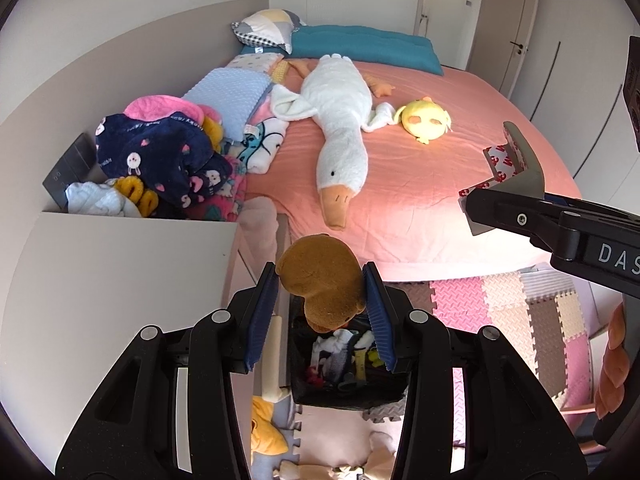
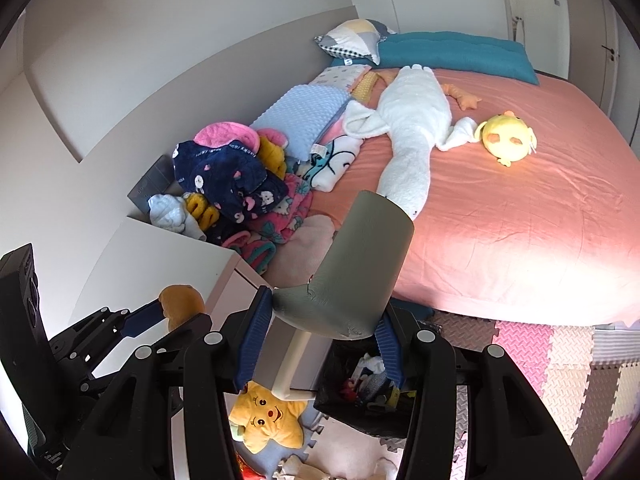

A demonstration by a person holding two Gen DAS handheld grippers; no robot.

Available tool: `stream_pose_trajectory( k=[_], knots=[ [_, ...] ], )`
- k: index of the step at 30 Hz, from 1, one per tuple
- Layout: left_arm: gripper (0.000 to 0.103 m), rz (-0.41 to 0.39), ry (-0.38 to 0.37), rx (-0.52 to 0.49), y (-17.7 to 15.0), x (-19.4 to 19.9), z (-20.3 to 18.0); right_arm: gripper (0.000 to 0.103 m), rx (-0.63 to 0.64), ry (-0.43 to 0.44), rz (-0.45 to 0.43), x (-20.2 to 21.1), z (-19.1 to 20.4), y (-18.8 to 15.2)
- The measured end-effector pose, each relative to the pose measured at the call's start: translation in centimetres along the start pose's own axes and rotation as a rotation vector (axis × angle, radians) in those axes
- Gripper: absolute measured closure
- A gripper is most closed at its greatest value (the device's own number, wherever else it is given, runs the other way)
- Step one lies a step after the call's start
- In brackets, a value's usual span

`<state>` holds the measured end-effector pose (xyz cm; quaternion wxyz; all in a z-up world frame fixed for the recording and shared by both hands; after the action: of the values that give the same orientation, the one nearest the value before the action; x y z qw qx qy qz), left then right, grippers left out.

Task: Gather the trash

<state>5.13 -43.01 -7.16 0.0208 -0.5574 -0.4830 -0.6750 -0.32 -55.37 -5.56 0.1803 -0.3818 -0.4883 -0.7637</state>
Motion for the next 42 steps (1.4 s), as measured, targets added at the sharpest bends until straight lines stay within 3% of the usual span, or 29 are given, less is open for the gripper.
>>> stream_pose_trajectory(
  k=[10,11,12,13,14,15,19,42],
  knots=[
    [0.059,0.043,-0.041,-0.026,-0.3,-1.4,-2.4,0.051,-0.037,-0.047,0.011,-0.2,-2.8,-0.6],
    [0.055,0.059,-0.047,-0.031,-0.5,-1.6,-2.6,0.051,-0.039,-0.060,0.012,-0.2,-3.1,-0.7],
    [0.033,0.075,-0.046,-0.030,-0.7,-1.8,-2.7,0.045,-0.040,-0.075,0.016,-0.3,-3.4,-0.7],
    [0.018,0.083,-0.039,-0.025,-0.8,-1.9,-2.6,0.029,-0.039,-0.091,0.024,-0.5,-3.6,-0.6],
    [0.006,0.072,-0.023,-0.018,-0.7,-1.8,-2.4,0.021,-0.041,-0.107,0.027,-0.5,-3.9,-0.6],
    [0.006,0.057,-0.008,-0.014,-0.6,-1.6,-2.2,0.016,-0.043,-0.130,0.021,-0.6,-4.2,-0.5],
    [0.006,0.064,0.017,0.004,-0.5,-1.5,-1.1,0.016,-0.051,-0.155,0.011,-0.5,-4.7,-0.1],
    [0.006,0.054,0.029,0.004,-0.3,-1.1,-0.4,0.016,-0.051,-0.133,0.017,-0.5,-4.2,0.0]
  ],
)
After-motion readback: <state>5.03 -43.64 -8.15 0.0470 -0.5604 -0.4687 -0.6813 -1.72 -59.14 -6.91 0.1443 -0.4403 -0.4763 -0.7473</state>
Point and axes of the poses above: each gripper's, at about its wrist camera, not at the fingertips, and x roughly against the way its jaws point, z to its left, y to its top, the point moved 9 cm from there along -x, roughly the way its jaws point, and after that the axes turned 5 degrees about -y, right-handed, at the moved point
